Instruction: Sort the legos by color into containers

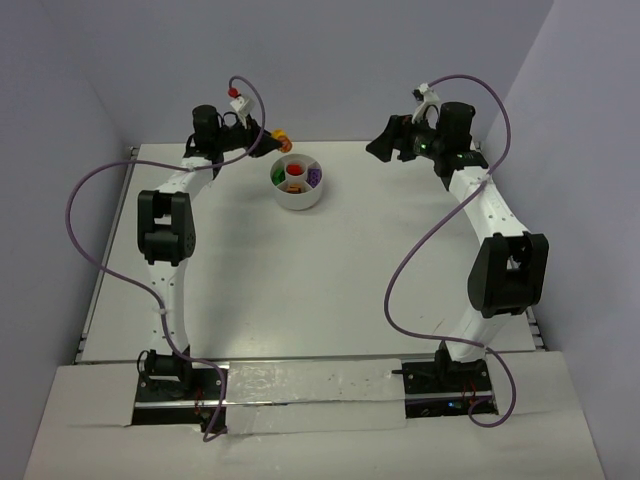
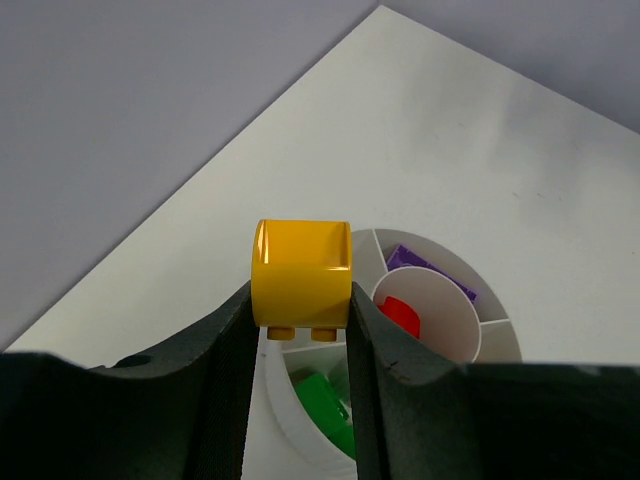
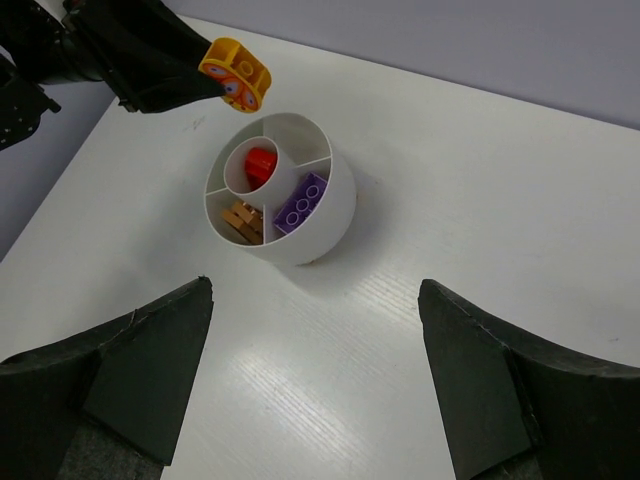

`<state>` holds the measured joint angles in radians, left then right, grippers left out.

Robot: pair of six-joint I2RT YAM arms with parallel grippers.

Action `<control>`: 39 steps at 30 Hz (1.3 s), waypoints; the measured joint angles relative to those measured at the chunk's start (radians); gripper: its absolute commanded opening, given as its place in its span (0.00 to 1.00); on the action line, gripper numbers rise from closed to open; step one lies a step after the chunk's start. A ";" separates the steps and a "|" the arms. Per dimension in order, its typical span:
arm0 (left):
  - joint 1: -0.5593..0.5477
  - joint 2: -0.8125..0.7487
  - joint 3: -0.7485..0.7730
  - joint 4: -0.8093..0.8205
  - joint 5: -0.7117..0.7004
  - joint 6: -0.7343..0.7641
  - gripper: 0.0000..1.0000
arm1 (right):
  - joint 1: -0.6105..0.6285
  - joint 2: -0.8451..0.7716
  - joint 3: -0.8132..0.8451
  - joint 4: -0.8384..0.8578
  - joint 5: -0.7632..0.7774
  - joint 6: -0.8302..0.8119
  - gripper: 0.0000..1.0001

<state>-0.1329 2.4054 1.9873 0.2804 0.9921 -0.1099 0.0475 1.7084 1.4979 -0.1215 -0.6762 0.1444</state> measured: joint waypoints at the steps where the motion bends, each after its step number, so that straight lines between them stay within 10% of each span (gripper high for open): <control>1: 0.000 0.000 0.000 0.002 0.011 -0.001 0.00 | 0.000 0.000 0.000 0.000 -0.003 0.000 0.90; 20: -0.021 0.063 0.029 -0.016 0.043 0.009 0.02 | 0.000 0.000 0.000 0.000 -0.025 0.001 0.91; 39: -0.031 0.066 0.047 -0.054 0.024 0.010 0.73 | 0.000 0.000 -0.002 0.000 -0.026 0.001 0.93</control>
<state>-0.1642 2.4710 2.0338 0.2268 1.0156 -0.0995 0.0475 1.7084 1.4960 -0.1219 -0.7017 0.1455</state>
